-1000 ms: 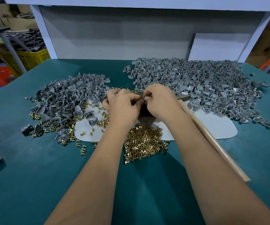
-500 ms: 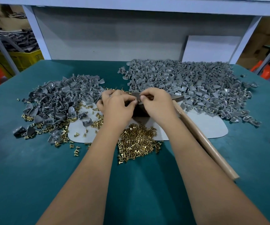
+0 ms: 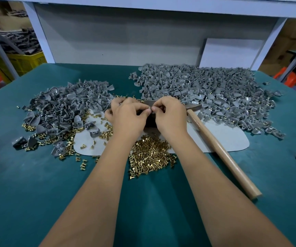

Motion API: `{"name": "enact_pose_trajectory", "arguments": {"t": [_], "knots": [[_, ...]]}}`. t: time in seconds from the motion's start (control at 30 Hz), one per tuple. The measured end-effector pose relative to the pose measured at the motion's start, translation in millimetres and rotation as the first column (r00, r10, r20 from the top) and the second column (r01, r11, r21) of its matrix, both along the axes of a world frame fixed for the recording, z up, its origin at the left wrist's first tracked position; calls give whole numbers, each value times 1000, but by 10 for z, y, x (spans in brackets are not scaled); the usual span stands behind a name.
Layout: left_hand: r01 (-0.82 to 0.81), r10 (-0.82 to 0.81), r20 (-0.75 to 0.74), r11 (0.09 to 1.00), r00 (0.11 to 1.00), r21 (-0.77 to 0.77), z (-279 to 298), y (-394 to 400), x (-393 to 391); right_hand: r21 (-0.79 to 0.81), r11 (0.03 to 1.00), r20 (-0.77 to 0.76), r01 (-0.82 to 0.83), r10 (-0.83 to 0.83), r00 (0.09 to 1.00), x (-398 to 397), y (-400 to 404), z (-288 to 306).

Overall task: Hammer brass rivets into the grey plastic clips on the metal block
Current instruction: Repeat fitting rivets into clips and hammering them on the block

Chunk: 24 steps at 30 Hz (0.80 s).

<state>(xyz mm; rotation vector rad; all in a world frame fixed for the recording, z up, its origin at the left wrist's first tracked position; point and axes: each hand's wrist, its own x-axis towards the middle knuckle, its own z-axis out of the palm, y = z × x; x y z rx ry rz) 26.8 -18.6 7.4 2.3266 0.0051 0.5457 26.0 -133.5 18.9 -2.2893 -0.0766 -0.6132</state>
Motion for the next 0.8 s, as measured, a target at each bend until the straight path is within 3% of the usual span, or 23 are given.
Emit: {"name": "enact_pose_trajectory", "arguments": {"t": [0.3, 0.4, 0.6, 0.7, 0.8], "knots": [[4, -4, 11, 1000, 1000, 0, 10, -16, 2, -45, 999, -188, -26, 18, 982, 62, -28, 174], [9, -9, 22, 1000, 1000, -18, 3, -14, -6, -18, 1000, -149, -21, 18, 989, 27, -16, 120], [-7, 6, 34, 1000, 999, 27, -24, -26, -20, -23, 998, 66, -64, 65, 996, -51, -63, -71], [-12, 12, 25, 1000, 1000, 18, -36, -32, -17, -33, 991, 126, 132, -127, 984, -84, -222, -35], [-19, 19, 19, 1000, 1000, 18, -46, -41, -9, -299, 859, 72, 415, -414, 907, -124, -546, -40]]}}
